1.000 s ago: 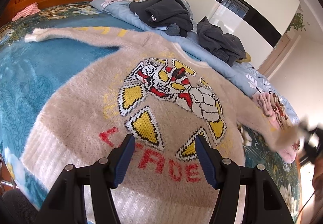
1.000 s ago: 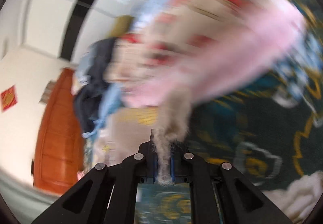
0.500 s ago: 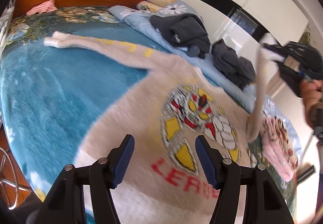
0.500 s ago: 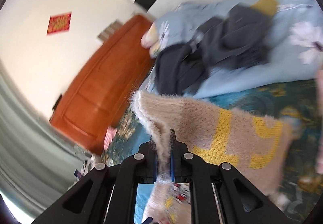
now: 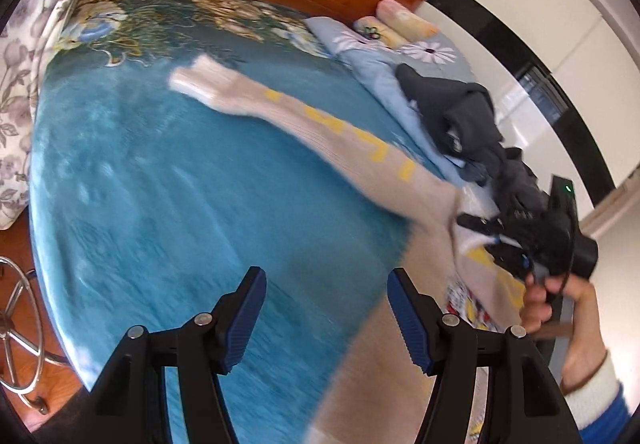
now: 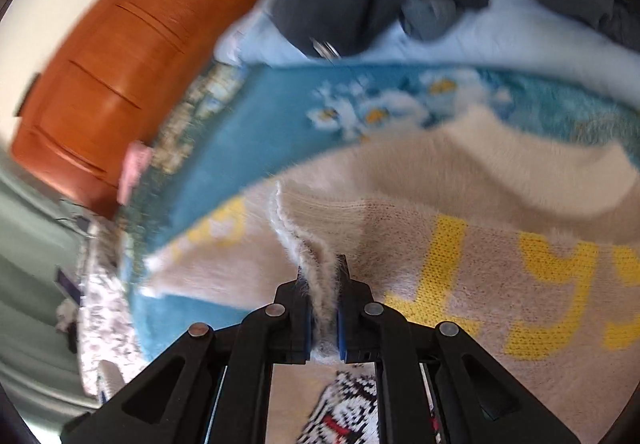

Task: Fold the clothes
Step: 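Lift the sweater hem with the right tool and fold it toward the collar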

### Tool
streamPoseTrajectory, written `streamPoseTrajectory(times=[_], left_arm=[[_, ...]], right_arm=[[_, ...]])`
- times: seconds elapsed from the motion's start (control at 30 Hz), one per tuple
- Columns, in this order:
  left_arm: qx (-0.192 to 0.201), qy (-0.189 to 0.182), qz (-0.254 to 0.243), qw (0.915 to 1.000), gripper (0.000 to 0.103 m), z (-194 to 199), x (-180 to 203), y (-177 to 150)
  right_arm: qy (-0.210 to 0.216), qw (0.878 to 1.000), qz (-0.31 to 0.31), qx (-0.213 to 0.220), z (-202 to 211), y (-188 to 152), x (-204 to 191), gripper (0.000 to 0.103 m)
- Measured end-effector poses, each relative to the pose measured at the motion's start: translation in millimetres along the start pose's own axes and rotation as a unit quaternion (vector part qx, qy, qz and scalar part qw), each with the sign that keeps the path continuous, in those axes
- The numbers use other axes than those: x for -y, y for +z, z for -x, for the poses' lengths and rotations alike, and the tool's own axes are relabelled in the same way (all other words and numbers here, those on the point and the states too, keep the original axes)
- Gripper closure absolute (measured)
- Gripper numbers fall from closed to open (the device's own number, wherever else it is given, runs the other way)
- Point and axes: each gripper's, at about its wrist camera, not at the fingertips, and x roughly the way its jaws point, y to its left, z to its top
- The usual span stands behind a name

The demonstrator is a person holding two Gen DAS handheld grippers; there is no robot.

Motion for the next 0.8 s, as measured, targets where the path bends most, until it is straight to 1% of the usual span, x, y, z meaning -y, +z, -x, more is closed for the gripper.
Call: streamPoseTrajectory(times=[0.03,0.13,0.17,0.2,0.27,0.3,0.4,0.47,0.53,0.63,0.73,0.8], left_arm=[[0.001,0.002,0.008,1.0,0.036,-2.4,-4.3,5.7],[0.005,0.007,0.033,0.9994,0.036,-9.4,-17.2,22.9],[0.006,0.009,0.041,0.9991,0.036,-11.8,-21.5,28.6],[0.007,0.01,0.05,0.9987,0.036,-14.1,-25.7,34.3],[0.009,0.014,0.066,0.9977,0.036,-18.8,-34.3,45.8],[0.011,0.012,0.076,0.997,0.036,-21.9,-38.4,51.7],[0.019,-0.024,0.124,0.9918,0.036,-38.0,-47.9,67.8],[0.023,-0.043,0.155,0.9867,0.036,-49.3,-54.4,77.1],[0.023,-0.05,0.193,0.9796,0.036,-64.1,-62.3,84.8],[0.023,-0.039,0.228,0.9727,0.038,-79.2,-70.2,94.8],[0.038,-0.028,0.228,0.9725,0.039,-83.6,-71.0,103.4],[0.038,-0.004,0.23,0.9725,0.05,-88.0,-70.6,108.1]], right_arm=[[-0.006,1.0,0.0,-0.004,-5.0,-0.2,-0.6,0.091],[-0.015,1.0,0.026,0.006,-7.0,-0.7,-5.7,0.088],[-0.009,0.999,0.031,0.008,-5.8,-1.1,-7.6,0.083],[0.002,0.999,0.036,0.009,-4.2,-2.0,-9.0,0.076],[0.062,0.997,0.038,0.008,2.0,-7.1,-9.1,0.07],[0.08,0.996,0.043,0.012,6.8,-10.7,-7.5,0.065],[0.131,0.989,0.057,0.024,21.9,-21.6,-1.6,0.063],[0.138,0.988,0.052,0.033,35.7,-30.0,12.2,0.063],[0.144,0.988,0.04,0.035,49.8,-40.4,30.1,0.063],[0.142,0.989,0.032,0.037,69.8,-53.1,53.2,0.062],[0.132,0.99,0.015,0.042,89.0,-65.5,80.1,0.062],[0.125,0.991,0.004,0.046,101.8,-73.8,98.1,0.062]])
